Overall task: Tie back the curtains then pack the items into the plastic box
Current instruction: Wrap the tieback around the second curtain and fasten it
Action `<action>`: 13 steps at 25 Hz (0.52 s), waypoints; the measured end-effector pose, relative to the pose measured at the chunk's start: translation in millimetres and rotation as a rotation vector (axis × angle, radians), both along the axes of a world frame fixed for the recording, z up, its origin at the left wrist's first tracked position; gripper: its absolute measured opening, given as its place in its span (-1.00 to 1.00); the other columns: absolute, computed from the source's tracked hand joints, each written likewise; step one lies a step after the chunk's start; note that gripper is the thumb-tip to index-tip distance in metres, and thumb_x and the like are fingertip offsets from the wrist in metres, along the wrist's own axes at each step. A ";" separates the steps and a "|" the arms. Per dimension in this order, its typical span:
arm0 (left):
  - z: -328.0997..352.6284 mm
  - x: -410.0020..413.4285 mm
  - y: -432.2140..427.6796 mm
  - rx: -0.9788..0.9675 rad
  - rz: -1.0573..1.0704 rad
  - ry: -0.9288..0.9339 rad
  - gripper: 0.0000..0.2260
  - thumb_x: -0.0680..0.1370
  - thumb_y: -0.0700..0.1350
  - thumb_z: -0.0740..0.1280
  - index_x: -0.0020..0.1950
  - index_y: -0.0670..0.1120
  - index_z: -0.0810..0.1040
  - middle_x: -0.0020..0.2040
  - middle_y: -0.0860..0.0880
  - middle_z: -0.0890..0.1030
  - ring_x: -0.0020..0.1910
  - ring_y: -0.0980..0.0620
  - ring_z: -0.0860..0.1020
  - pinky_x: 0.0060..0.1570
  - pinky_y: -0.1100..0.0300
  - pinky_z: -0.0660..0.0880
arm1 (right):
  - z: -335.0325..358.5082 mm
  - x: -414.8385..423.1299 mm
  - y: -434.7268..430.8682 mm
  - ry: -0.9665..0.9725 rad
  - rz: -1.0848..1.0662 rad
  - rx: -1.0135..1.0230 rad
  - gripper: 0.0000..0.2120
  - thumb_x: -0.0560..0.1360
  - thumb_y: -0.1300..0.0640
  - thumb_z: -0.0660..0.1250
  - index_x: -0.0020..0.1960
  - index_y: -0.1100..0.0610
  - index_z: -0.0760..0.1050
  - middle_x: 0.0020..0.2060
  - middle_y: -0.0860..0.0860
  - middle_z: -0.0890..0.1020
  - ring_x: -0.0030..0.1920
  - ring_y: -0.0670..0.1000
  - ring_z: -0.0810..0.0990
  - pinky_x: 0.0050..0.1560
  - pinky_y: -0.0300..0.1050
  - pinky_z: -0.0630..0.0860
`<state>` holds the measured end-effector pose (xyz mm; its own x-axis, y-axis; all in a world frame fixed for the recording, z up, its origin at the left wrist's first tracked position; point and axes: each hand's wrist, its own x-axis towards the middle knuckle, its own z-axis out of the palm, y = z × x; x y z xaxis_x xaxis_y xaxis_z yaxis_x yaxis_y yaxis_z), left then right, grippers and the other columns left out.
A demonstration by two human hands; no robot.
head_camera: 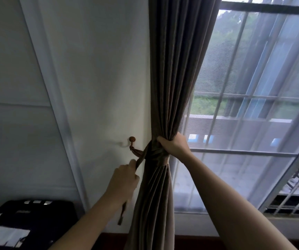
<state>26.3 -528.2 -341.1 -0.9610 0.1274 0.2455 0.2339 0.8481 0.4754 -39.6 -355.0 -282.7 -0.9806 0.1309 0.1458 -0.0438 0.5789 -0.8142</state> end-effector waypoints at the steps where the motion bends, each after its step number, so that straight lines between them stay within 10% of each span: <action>1: -1.6 8.1 10.6 0.081 0.032 -0.030 -0.93 0.52 -0.22 0.24 -0.14 -0.10 0.37 -0.34 0.00 0.47 -0.38 0.06 0.50 -0.42 0.29 0.41 | 0.1 0.9 -1.3 0.000 0.003 0.007 -0.61 0.34 -0.06 0.35 0.10 0.10 0.54 -0.01 0.11 0.62 0.02 0.14 0.57 0.09 0.08 0.55; 8: -1.9 29.2 67.4 0.314 0.068 0.021 -0.73 0.55 -0.12 0.28 -0.32 -0.02 0.30 -0.32 0.01 0.50 -0.26 0.02 0.52 -0.14 0.22 0.48 | 1.2 6.3 -11.8 -0.017 0.039 0.006 -0.69 0.37 -0.05 0.32 0.04 0.11 0.51 -0.08 0.08 0.62 -0.03 0.14 0.59 0.07 0.09 0.57; 13: -7.1 24.6 77.5 0.393 0.049 0.058 -0.87 0.60 -0.10 0.23 -0.07 -0.12 0.51 -0.14 0.03 0.55 -0.13 0.11 0.51 0.00 0.31 0.43 | 3.2 5.7 -16.3 -0.064 0.097 0.041 -0.72 0.42 -0.04 0.32 0.05 0.08 0.46 -0.06 0.06 0.60 -0.03 0.11 0.58 0.05 0.05 0.58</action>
